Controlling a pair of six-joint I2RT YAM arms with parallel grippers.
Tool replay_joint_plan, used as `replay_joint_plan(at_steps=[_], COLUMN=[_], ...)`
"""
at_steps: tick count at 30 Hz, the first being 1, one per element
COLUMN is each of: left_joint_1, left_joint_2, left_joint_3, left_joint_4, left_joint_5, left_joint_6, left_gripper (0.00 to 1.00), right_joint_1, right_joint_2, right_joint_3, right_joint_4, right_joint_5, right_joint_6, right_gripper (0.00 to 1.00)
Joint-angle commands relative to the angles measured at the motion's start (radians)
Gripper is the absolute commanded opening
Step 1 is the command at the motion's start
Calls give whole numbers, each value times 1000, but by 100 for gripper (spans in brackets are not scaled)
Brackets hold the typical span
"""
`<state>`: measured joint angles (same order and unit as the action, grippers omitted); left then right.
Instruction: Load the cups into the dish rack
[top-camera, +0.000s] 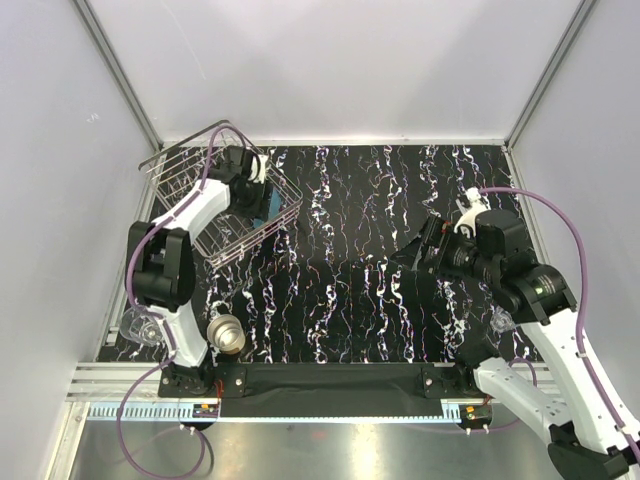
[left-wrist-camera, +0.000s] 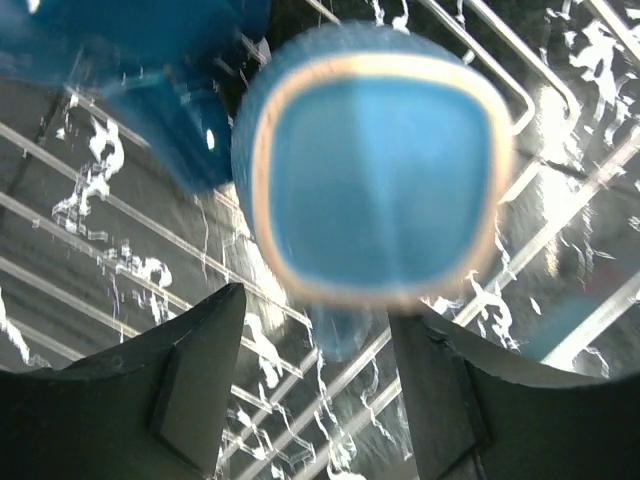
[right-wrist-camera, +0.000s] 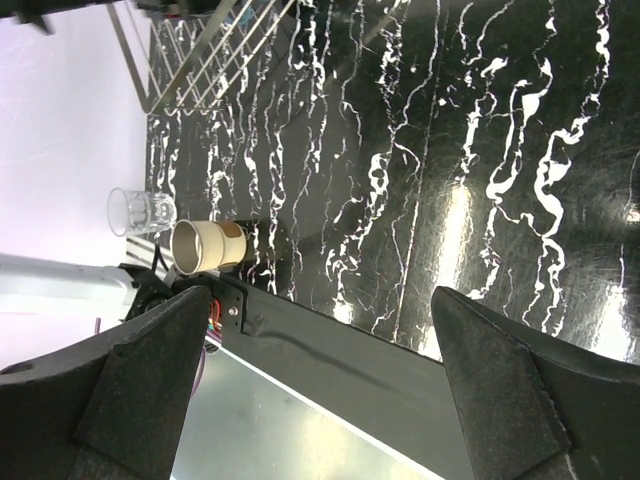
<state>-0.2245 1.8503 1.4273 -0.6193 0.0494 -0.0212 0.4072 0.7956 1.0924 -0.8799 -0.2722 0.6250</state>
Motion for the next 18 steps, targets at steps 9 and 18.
replay_joint_plan(at_steps=[9, 18], left_joint_1=[-9, -88], left_joint_2=[-307, -571], left_joint_3=[29, -186], left_joint_4=[-45, 187], left_joint_5=[7, 224], left_joint_6=[-129, -304], left_gripper=[69, 72], right_joint_1=[8, 8], right_joint_2=[-32, 36], right_joint_3=[-71, -22], right_joint_4=[39, -60], right_joint_5=[223, 448], right_joint_6=[8, 31], right_gripper=[100, 100])
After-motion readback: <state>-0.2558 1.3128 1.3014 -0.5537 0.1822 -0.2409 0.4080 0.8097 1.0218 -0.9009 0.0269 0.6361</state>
